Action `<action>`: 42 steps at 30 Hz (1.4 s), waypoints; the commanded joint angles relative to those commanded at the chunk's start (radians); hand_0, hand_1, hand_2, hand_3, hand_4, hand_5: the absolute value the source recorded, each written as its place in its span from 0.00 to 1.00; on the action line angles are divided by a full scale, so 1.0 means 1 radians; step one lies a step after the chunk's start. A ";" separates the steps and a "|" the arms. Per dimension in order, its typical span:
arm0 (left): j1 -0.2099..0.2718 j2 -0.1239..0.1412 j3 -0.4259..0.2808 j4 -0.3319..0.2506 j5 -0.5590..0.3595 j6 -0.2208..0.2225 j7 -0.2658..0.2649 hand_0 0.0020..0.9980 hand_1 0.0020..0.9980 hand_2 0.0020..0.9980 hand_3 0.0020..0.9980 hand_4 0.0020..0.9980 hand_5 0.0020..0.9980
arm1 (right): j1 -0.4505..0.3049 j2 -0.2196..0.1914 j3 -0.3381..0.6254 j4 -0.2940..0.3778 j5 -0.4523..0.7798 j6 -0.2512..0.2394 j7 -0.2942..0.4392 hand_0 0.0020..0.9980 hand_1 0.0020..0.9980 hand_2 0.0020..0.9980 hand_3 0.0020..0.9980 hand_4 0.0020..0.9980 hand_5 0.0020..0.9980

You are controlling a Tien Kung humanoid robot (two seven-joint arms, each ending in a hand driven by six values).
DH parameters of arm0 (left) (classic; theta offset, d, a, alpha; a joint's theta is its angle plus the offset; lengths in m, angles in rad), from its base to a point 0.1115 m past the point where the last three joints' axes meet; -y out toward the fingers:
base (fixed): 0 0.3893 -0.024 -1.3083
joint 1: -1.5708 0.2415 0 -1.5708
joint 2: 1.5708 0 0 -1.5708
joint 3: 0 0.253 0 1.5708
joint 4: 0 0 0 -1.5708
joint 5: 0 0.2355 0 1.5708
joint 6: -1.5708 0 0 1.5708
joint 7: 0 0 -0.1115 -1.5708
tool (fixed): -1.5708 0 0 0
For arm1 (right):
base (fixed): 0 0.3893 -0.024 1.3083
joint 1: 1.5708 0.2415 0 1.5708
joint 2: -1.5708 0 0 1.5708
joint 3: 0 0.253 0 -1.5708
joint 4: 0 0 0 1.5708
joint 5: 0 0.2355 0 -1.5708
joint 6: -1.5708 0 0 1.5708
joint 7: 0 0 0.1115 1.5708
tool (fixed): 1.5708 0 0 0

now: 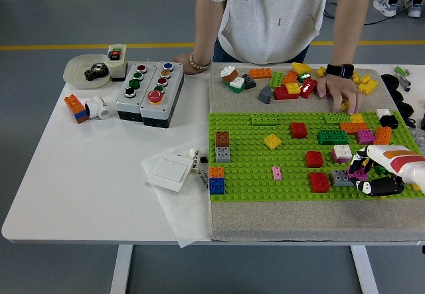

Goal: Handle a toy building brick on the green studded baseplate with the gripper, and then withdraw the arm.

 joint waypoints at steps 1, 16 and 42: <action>0.000 0.000 0.000 0.000 0.000 0.000 0.000 0.74 0.75 0.78 0.60 0.62 0.65 | -0.001 -0.001 0.000 0.002 0.000 0.001 0.000 0.61 0.56 0.60 0.53 0.63 0.27; 0.000 0.000 0.000 -0.001 0.002 -0.001 0.001 0.74 0.75 0.78 0.60 0.62 0.65 | -0.004 0.003 -0.020 0.008 -0.001 0.009 -0.001 0.61 0.56 0.59 0.53 0.63 0.27; 0.005 -0.002 -0.005 -0.001 0.008 -0.001 0.003 0.74 0.75 0.78 0.60 0.62 0.65 | 0.007 -0.003 0.004 0.037 0.001 -0.030 0.005 0.61 0.55 0.59 0.53 0.63 0.27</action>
